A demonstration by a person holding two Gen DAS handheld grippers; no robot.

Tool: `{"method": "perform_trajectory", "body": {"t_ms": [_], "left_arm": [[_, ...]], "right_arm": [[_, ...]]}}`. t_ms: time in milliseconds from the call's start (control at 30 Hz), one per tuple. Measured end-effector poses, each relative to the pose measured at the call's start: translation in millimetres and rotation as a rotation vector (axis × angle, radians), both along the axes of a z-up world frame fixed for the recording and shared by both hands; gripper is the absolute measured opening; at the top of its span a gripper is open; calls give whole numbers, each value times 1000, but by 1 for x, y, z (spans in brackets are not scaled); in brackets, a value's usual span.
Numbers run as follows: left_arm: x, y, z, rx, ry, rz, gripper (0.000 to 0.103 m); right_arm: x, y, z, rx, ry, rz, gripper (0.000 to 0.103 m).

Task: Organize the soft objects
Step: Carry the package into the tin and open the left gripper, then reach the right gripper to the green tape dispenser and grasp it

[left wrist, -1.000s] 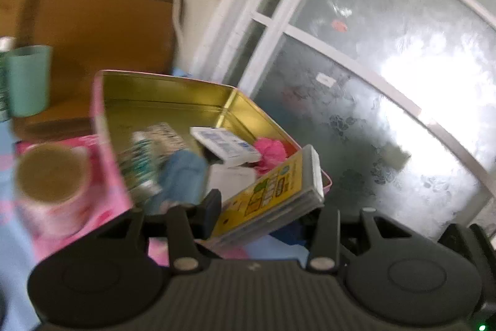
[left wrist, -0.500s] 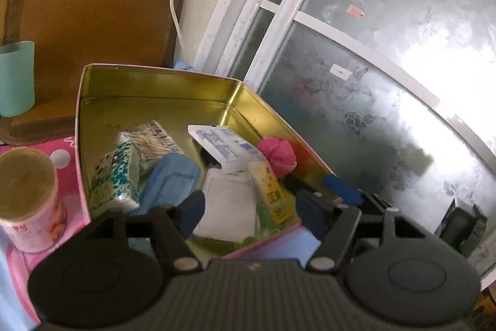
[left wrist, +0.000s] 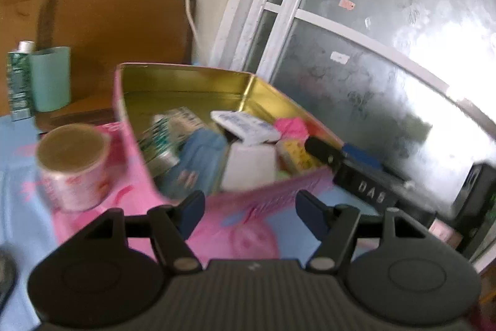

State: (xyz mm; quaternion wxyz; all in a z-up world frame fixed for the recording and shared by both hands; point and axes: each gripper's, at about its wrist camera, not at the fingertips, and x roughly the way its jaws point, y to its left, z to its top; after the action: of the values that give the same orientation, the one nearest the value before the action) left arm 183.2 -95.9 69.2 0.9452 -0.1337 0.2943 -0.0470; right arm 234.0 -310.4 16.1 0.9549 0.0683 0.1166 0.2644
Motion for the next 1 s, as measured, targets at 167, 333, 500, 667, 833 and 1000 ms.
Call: {"method": "perform_trajectory", "body": {"t_ms": [167, 333, 500, 667, 833, 1000], "left_arm": [[-46, 21, -10, 25, 5, 53, 66], [-91, 47, -17, 39, 10, 147, 66], [-143, 84, -26, 10, 16, 280, 66], [-195, 131, -30, -58, -11, 465, 66], [-240, 166, -37, -115, -38, 611, 66], [-267, 184, -41, -156, -54, 671, 66]], "right_arm": [[-25, 19, 3, -18, -28, 66, 74], [-45, 43, 2, -39, -30, 161, 74], [-69, 73, -1, -87, -45, 301, 74], [-94, 123, -5, -171, 20, 533, 74], [-112, 193, -19, -317, 115, 722, 77], [-119, 252, -35, -417, 160, 810, 77]]}}
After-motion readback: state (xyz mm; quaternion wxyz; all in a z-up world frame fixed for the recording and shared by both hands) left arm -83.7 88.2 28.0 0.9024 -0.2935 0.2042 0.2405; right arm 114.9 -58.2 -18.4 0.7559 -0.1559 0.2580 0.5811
